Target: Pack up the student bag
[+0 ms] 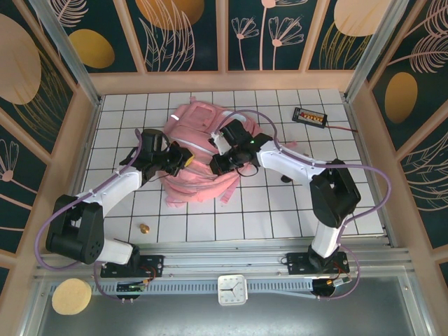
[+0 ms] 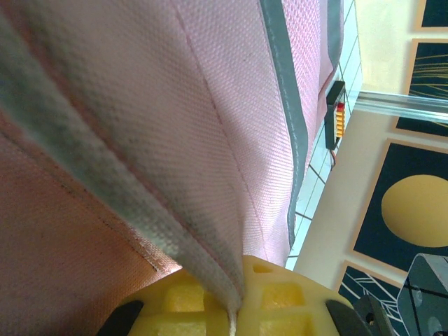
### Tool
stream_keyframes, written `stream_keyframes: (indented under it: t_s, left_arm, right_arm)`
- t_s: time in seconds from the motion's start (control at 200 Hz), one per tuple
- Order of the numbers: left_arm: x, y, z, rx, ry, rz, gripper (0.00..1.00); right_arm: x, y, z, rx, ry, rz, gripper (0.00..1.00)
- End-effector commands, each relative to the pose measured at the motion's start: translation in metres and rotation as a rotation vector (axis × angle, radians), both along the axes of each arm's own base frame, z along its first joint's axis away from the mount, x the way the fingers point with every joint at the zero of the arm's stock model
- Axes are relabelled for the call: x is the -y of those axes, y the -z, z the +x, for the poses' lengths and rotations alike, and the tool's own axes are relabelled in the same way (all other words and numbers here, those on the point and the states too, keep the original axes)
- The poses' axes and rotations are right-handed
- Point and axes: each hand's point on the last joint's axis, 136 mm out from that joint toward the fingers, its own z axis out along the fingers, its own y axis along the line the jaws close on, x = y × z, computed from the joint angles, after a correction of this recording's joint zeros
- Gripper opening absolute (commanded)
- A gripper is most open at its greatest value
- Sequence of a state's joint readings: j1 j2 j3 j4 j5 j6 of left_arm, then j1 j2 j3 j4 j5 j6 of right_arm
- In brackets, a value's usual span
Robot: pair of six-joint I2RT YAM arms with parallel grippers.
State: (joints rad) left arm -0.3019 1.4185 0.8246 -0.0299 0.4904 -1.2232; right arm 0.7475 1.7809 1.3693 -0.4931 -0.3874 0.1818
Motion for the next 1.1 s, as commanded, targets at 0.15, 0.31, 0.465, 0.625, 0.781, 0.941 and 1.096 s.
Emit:
stream_keyframes:
  t_s: [0.15, 0.31, 0.465, 0.625, 0.781, 0.941, 1.096]
  left_arm:
    - [-0.012, -0.015, 0.008, 0.076, -0.032, 0.008, 0.00]
    - [-0.013, -0.015, 0.006, 0.078, -0.026, 0.013, 0.00]
    - [-0.013, -0.017, 0.004, 0.084, -0.009, 0.014, 0.00]
    - [-0.011, -0.018, 0.003, 0.087, 0.014, 0.021, 0.00]
    - [-0.011, -0.020, 0.002, 0.093, 0.023, 0.020, 0.00]
    - [-0.010, -0.021, 0.000, 0.096, 0.037, 0.016, 0.00]
    - [-0.008, -0.023, 0.000, 0.105, 0.050, 0.011, 0.00]
  right_arm:
    - [0.029, -0.001, 0.009, 0.029, 0.065, -0.049, 0.00]
    - [0.034, -0.001, 0.009, 0.033, 0.073, -0.055, 0.00]
    - [0.041, -0.001, 0.013, 0.040, 0.083, -0.065, 0.00]
    - [0.050, -0.002, 0.022, 0.055, 0.096, -0.074, 0.00]
    - [0.057, -0.004, 0.032, 0.072, 0.103, -0.087, 0.00]
    - [0.067, -0.004, 0.042, 0.092, 0.111, -0.104, 0.00]
    - [0.078, -0.004, 0.055, 0.126, 0.118, -0.125, 0.00]
